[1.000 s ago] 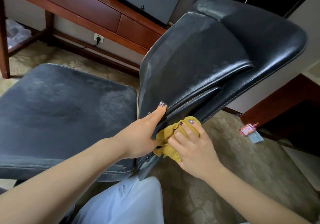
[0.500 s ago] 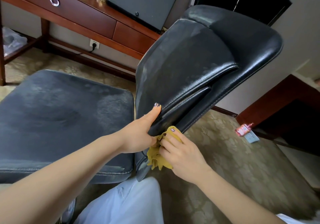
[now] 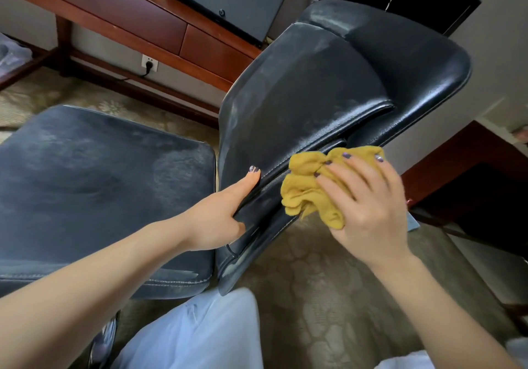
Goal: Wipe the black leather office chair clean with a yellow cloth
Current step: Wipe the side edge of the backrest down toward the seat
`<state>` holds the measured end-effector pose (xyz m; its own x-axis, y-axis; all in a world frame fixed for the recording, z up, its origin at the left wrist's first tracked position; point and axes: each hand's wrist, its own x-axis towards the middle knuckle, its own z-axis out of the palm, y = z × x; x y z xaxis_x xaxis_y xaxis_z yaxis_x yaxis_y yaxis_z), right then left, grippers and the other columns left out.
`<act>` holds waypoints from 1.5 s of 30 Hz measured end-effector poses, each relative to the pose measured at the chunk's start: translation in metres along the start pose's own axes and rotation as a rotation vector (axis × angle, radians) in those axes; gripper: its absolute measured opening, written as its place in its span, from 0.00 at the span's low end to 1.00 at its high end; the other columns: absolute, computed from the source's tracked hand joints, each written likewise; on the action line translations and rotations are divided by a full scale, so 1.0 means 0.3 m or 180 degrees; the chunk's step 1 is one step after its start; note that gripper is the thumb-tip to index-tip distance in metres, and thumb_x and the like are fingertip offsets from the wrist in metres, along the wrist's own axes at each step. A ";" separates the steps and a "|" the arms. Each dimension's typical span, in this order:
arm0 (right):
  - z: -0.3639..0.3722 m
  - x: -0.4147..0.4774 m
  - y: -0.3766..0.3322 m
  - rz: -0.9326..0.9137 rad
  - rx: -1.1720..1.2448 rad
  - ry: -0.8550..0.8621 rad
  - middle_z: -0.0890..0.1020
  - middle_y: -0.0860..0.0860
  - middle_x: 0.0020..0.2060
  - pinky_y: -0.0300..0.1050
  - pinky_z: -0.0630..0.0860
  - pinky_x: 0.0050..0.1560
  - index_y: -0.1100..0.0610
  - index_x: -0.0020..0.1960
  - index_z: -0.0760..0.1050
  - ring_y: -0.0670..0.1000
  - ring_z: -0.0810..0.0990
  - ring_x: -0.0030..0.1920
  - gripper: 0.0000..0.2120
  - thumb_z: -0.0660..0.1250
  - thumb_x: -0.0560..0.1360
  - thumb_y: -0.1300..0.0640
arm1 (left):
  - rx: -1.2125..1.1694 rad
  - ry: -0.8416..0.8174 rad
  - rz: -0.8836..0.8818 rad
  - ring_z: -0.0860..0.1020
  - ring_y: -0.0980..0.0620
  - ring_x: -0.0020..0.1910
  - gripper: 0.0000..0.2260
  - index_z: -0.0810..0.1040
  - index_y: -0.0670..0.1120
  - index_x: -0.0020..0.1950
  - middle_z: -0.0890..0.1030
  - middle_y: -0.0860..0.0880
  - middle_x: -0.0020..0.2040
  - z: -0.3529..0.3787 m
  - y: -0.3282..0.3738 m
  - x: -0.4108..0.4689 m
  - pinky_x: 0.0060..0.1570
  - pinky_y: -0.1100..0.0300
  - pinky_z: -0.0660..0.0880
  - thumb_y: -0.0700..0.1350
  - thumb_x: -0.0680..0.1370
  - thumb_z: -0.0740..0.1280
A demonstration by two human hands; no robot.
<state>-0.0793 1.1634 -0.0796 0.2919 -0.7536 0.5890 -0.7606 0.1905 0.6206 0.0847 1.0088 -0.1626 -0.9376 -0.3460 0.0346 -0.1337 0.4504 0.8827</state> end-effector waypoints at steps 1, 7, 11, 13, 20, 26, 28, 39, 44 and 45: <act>0.001 0.011 0.001 0.0135 0.0056 0.0130 0.83 0.55 0.54 0.54 0.62 0.68 0.58 0.53 0.83 0.56 0.74 0.61 0.12 0.67 0.77 0.51 | -0.0014 0.0011 0.0006 0.49 0.65 0.73 0.39 0.43 0.56 0.77 0.44 0.66 0.74 -0.002 -0.002 0.000 0.63 0.75 0.51 0.33 0.76 0.60; 0.101 -0.007 -0.105 0.0240 0.0140 0.0083 0.79 0.55 0.61 0.56 0.57 0.72 0.54 0.63 0.78 0.57 0.70 0.66 0.17 0.68 0.76 0.50 | 0.0049 0.0055 0.0039 0.52 0.65 0.73 0.40 0.43 0.59 0.77 0.46 0.66 0.75 -0.002 -0.017 0.006 0.58 0.78 0.54 0.33 0.75 0.60; 0.167 -0.043 -0.158 0.0336 0.0059 0.0215 0.78 0.54 0.62 0.52 0.51 0.75 0.53 0.62 0.78 0.56 0.70 0.66 0.17 0.69 0.75 0.49 | 0.0039 0.0043 0.0092 0.55 0.65 0.72 0.42 0.43 0.65 0.75 0.47 0.69 0.74 -0.011 -0.019 0.009 0.53 0.82 0.58 0.33 0.74 0.61; 0.185 -0.049 -0.171 0.0360 0.0072 0.0290 0.75 0.53 0.63 0.51 0.51 0.75 0.52 0.62 0.77 0.55 0.70 0.66 0.17 0.69 0.76 0.49 | 0.0009 0.0041 0.0100 0.55 0.65 0.72 0.42 0.44 0.65 0.75 0.49 0.69 0.74 -0.015 -0.021 0.010 0.56 0.77 0.59 0.32 0.74 0.61; 0.201 -0.070 -0.194 0.0284 0.0137 0.0187 0.74 0.51 0.64 0.50 0.52 0.74 0.52 0.63 0.77 0.55 0.70 0.66 0.17 0.68 0.76 0.50 | -0.0311 0.0177 -0.0015 0.71 0.56 0.63 0.38 0.56 0.66 0.73 0.71 0.61 0.68 -0.016 -0.039 0.024 0.58 0.62 0.70 0.31 0.73 0.60; 0.202 -0.088 -0.220 0.0203 0.0191 -0.0047 0.78 0.53 0.63 0.49 0.54 0.73 0.52 0.64 0.77 0.53 0.69 0.67 0.18 0.70 0.75 0.51 | -0.0685 0.0199 -0.0001 0.68 0.81 0.51 0.35 0.65 0.63 0.67 0.74 0.69 0.57 -0.023 -0.039 0.028 0.44 0.84 0.64 0.27 0.72 0.57; 0.206 -0.094 -0.220 0.0148 0.0219 -0.0055 0.78 0.52 0.62 0.49 0.54 0.73 0.52 0.64 0.77 0.53 0.70 0.67 0.19 0.72 0.73 0.53 | -0.0847 0.0219 -0.0029 0.68 0.81 0.52 0.35 0.65 0.63 0.67 0.74 0.69 0.58 -0.020 -0.041 0.031 0.44 0.83 0.66 0.26 0.73 0.57; 0.249 -0.195 -0.306 -0.0481 0.0754 -0.0561 0.82 0.51 0.57 0.47 0.60 0.73 0.54 0.54 0.82 0.51 0.75 0.64 0.10 0.63 0.78 0.61 | -0.0638 0.0250 -0.0055 0.58 0.66 0.70 0.36 0.54 0.60 0.76 0.60 0.62 0.74 -0.013 -0.040 0.026 0.62 0.72 0.62 0.32 0.77 0.63; 0.192 -0.153 -0.227 -0.0968 0.0751 -0.0727 0.82 0.53 0.57 0.48 0.63 0.72 0.55 0.52 0.83 0.51 0.77 0.62 0.14 0.59 0.79 0.63 | -0.0479 0.0205 -0.0092 0.56 0.67 0.70 0.37 0.52 0.60 0.76 0.56 0.62 0.75 -0.005 -0.036 0.021 0.54 0.80 0.59 0.30 0.76 0.61; 0.181 -0.145 -0.206 -0.1039 0.0711 -0.0731 0.82 0.53 0.57 0.48 0.63 0.71 0.55 0.51 0.83 0.51 0.77 0.62 0.14 0.59 0.79 0.63 | -0.0448 0.0219 -0.0092 0.56 0.65 0.71 0.38 0.52 0.60 0.76 0.56 0.62 0.75 -0.004 -0.033 0.020 0.56 0.77 0.59 0.30 0.76 0.61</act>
<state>-0.0765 1.1504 -0.1718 0.4202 -0.8763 0.2354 -0.7639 -0.2016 0.6131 0.0809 1.0012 -0.1705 -0.9092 -0.4148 0.0360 -0.1094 0.3214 0.9406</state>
